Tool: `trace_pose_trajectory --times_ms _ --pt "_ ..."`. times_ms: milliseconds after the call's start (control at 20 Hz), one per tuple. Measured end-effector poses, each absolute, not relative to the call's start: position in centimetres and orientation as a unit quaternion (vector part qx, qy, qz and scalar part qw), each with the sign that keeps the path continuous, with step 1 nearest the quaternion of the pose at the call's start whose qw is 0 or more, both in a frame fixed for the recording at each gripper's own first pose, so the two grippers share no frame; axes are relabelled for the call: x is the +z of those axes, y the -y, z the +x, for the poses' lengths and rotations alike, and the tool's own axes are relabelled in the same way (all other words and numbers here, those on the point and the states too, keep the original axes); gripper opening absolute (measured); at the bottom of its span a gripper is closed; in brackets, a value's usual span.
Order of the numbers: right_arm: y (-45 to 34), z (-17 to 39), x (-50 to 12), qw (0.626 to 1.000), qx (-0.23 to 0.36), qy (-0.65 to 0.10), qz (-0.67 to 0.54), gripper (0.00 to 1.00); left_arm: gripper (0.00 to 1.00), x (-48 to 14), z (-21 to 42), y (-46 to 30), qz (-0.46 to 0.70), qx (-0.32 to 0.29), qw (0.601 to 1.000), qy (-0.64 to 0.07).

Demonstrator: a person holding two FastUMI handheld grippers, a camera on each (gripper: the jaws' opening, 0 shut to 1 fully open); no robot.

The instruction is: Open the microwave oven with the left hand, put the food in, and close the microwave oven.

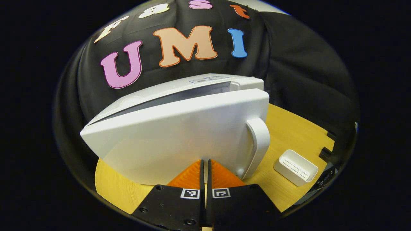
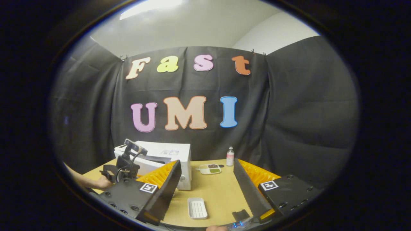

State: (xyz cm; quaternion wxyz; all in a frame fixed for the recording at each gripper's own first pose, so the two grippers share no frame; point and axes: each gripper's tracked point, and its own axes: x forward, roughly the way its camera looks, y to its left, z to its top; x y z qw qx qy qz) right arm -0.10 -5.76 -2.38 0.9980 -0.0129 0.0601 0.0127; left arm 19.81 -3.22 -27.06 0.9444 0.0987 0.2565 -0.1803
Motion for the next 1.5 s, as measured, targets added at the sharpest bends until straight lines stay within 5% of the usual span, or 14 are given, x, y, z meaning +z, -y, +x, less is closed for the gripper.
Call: trace_pose_trajectory --times_ms 200,800,900,950,1050,1200,1400,1450,1500 --pt "6.2 0.4 -2.7 0.998 0.009 -0.066 -0.017 0.92 0.00 -26.6 23.0 2.2 0.128 -0.138 0.951 -0.244" --pt "7.0 1.0 -2.9 0.997 0.007 -0.070 -0.026 0.92 0.01 -27.5 24.0 4.7 0.126 -0.155 0.944 -0.264" --pt "6.9 0.8 -2.8 0.997 0.007 -0.068 -0.028 1.00 0.01 -25.8 23.5 4.5 0.133 -0.147 0.951 -0.236" --pt "7.0 0.7 -3.1 0.997 0.008 -0.069 -0.030 0.92 0.01 -24.9 22.6 4.8 0.121 -0.148 0.954 -0.231" --pt "7.1 0.5 -3.4 0.997 0.006 -0.071 -0.031 1.00 0.00 -22.7 20.3 5.6 0.103 -0.158 0.959 -0.213" --pt "7.1 0.6 -3.0 0.997 0.005 -0.069 -0.021 0.92 0.00 -17.6 16.7 6.3 0.082 -0.169 0.969 -0.158" --pt "7.4 0.4 -3.2 0.998 0.005 -0.064 -0.017 1.00 0.00 -10.5 11.3 6.4 0.043 -0.184 0.977 -0.097" --pt "7.4 0.3 -3.3 0.998 0.005 -0.065 -0.016 0.92 0.01 -9.0 9.9 6.2 0.035 -0.186 0.978 -0.084" --pt "7.4 0.3 -3.4 0.998 0.005 -0.067 -0.014 1.00 0.00 -7.8 8.7 5.8 0.033 -0.183 0.980 -0.075"
